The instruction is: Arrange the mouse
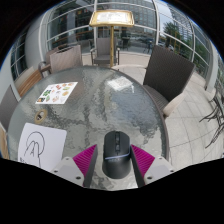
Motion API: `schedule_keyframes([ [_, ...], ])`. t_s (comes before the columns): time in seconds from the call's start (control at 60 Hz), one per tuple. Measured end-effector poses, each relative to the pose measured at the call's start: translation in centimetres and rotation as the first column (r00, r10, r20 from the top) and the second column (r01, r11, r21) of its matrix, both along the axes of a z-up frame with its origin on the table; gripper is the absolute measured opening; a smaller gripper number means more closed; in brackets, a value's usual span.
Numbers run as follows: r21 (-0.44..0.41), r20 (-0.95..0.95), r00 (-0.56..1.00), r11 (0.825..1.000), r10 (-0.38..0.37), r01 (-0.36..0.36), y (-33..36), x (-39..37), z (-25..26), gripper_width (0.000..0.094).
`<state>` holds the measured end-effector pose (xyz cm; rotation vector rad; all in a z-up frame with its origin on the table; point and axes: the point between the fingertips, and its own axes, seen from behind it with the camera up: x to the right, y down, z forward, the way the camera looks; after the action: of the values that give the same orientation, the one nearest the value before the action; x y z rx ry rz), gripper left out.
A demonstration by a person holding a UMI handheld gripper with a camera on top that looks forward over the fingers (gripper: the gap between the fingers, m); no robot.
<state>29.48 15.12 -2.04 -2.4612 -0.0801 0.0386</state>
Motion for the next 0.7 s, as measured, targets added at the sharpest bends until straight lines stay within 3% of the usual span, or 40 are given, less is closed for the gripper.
schedule_keyframes([
  [0.083,-0.004,-0.002,1.000,1.000,-0.018,0.018,0.5,0.0,0.0,0.0485],
  [0.267,-0.013,0.014,1.000,1.000,-0.016,0.016,0.5,0.1,0.0,0.0373],
  [0.35,-0.041,0.021,0.999,0.998,-0.042,0.043,0.3,0.5,0.0,0.0305],
  [0.433,-0.051,0.022,0.996,0.995,-0.084,0.085,0.2,0.6,2.0,0.0304],
  [0.567,0.094,0.043,0.990,0.987,-0.133,0.128,2.1,0.0,11.9,0.0305],
  [0.7,0.240,0.036,0.987,0.960,-0.155,0.142,3.5,-4.5,22.1,0.0305],
])
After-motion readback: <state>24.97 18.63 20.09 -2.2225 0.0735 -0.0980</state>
